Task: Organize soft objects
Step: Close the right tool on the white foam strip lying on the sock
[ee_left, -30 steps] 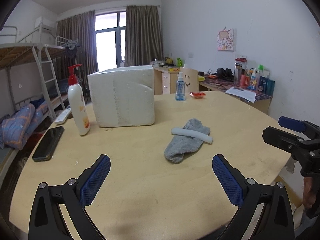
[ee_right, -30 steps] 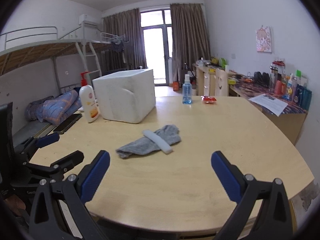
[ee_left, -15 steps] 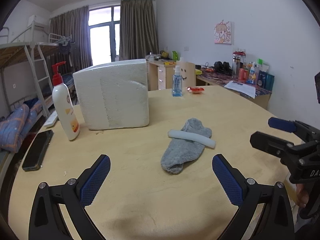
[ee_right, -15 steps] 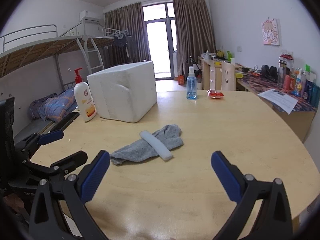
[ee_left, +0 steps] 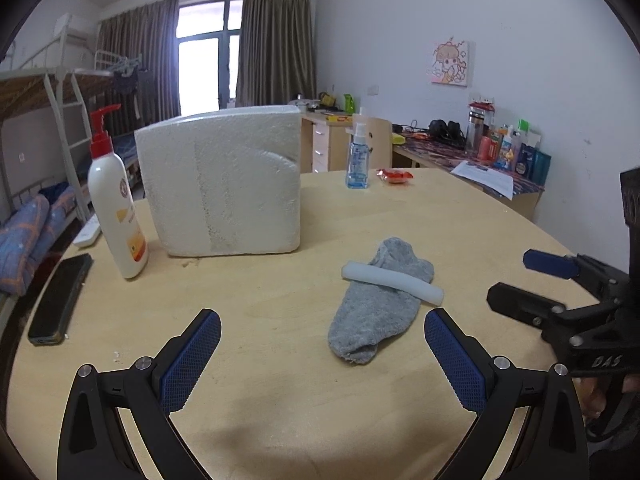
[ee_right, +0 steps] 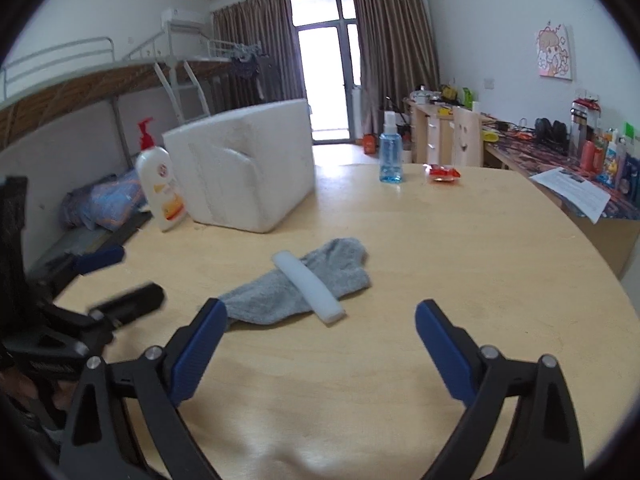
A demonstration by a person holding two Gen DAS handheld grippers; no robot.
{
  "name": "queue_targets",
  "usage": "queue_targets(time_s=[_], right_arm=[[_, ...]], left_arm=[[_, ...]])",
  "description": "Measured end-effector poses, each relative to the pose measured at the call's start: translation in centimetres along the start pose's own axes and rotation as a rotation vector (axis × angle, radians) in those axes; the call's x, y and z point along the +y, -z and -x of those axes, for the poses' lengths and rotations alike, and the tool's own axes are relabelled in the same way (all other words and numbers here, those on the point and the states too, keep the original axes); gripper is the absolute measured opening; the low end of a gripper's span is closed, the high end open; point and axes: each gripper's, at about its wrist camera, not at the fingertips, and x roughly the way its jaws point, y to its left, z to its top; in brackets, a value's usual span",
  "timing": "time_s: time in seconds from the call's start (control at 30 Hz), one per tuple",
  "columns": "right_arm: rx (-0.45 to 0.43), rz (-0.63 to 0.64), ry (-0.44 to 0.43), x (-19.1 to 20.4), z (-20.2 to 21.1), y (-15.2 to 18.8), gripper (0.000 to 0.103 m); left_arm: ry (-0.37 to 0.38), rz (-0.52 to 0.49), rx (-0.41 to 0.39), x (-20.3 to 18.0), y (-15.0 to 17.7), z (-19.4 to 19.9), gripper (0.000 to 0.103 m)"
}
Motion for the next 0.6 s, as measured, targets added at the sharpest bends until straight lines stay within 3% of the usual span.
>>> queue_targets(time_s=[0.07, 0.17, 0.4, 0.57, 0.6], right_arm=[[0.012, 0.015, -0.005, 0.1, -0.5, -0.1, 0.085], [0.047, 0.017, -0.033, -0.1, -1.6, -0.2, 0.078], [0.107, 0.04, -0.042, -0.6, -3.5, -0.4, 0.073], [0.132, 0.099, -0.065, -0.1, -4.5, -0.6, 0.051], [0.138, 0.104, -0.076, 0.0, -4.7, -0.6, 0.051]], left_arm=[[0.017, -0.008, 0.022, 0.0, -0.2, -0.6, 0.102], [0.039, -0.01, 0.048, -0.1, -0.7, -1.4, 0.102], [0.117, -0.096, 0.124, -0.5, -1.8, -4.1, 0.102], [0.182, -0.123, 0.167, -0.5, -2.0, -5.8, 0.102], [0.193, -0.125, 0.172, -0.5, -1.9, -6.0, 0.102]])
